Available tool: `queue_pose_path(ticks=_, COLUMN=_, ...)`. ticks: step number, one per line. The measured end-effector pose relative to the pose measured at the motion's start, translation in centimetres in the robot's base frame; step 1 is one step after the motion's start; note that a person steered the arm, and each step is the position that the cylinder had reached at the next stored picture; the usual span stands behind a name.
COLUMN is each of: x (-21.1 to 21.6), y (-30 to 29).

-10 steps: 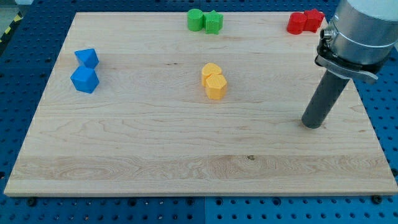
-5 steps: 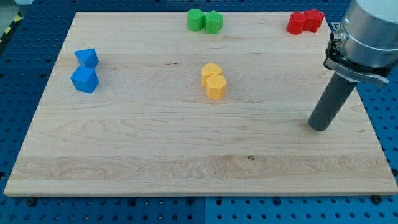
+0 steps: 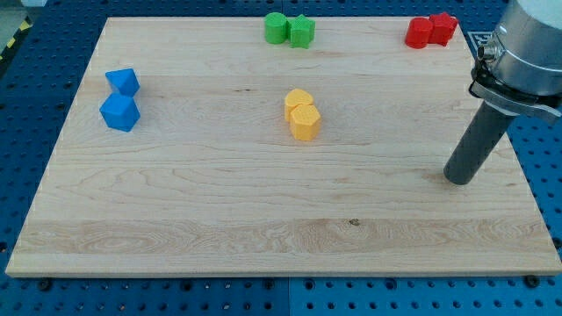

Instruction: Point your arm towards center

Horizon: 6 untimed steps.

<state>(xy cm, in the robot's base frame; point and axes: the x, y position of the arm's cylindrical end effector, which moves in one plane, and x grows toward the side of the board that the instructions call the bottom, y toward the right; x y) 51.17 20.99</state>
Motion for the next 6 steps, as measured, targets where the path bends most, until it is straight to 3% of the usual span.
queue_pose_path(ticks=4, x=0.0, y=-10.0)
queue_pose_path(ticks=6, x=-1.3, y=-21.7)
